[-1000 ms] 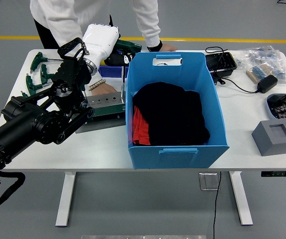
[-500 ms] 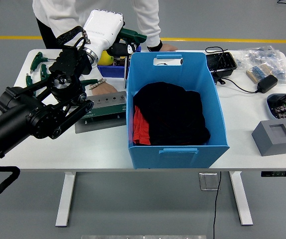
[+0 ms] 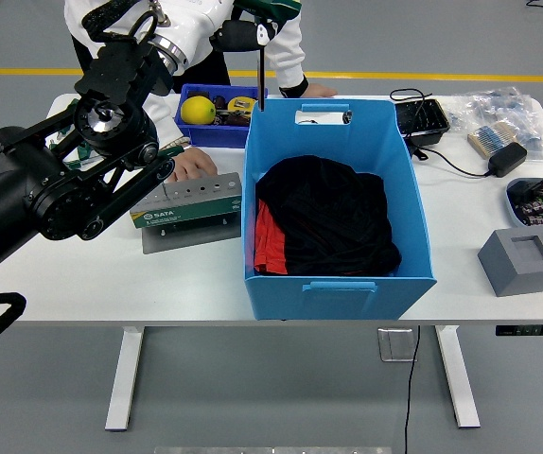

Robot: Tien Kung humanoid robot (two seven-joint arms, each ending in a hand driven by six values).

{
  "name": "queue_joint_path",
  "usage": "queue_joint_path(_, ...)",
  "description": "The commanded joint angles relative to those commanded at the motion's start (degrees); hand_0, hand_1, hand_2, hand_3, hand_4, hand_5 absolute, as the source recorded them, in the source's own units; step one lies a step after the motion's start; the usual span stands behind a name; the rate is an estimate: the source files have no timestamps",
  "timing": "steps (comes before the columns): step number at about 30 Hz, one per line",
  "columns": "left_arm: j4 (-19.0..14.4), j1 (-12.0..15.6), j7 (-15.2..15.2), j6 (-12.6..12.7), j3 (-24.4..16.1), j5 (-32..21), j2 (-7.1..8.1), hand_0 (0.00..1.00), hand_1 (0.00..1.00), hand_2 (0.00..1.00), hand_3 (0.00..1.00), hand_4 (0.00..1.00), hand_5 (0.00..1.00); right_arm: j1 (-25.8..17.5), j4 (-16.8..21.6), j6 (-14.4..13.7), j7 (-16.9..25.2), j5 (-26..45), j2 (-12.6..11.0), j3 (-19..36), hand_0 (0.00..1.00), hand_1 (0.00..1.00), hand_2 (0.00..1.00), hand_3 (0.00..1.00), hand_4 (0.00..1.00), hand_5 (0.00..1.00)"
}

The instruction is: Lift tool from toolbox,place it in box,lift tool from toolbox,place it in box

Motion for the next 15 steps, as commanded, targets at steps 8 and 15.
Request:
queue_joint_path(8, -6.3, -0.2, -1.5, -2.9, 4.7, -15.2, -0.08, 0.142, 0.002, 0.017, 0.075, 0.669, 0.444, 0.1, 0.0, -0.1, 0.1, 0.1, 0.0, -0.1, 0.681, 0.668, 0.745, 0.592, 0.797, 0.738)
queue_joint_path(15, -4.4, -1.2, -3.0, -6.0, 12.4, -23.5, -1.45, 0.142, 0.002, 0.019, 0.077, 0.67, 0.443, 0.3, 0.0, -0.2, 0.1, 0.3, 0.0, -0.1, 0.681, 0.667, 0.745, 0.591, 0.797, 0.737)
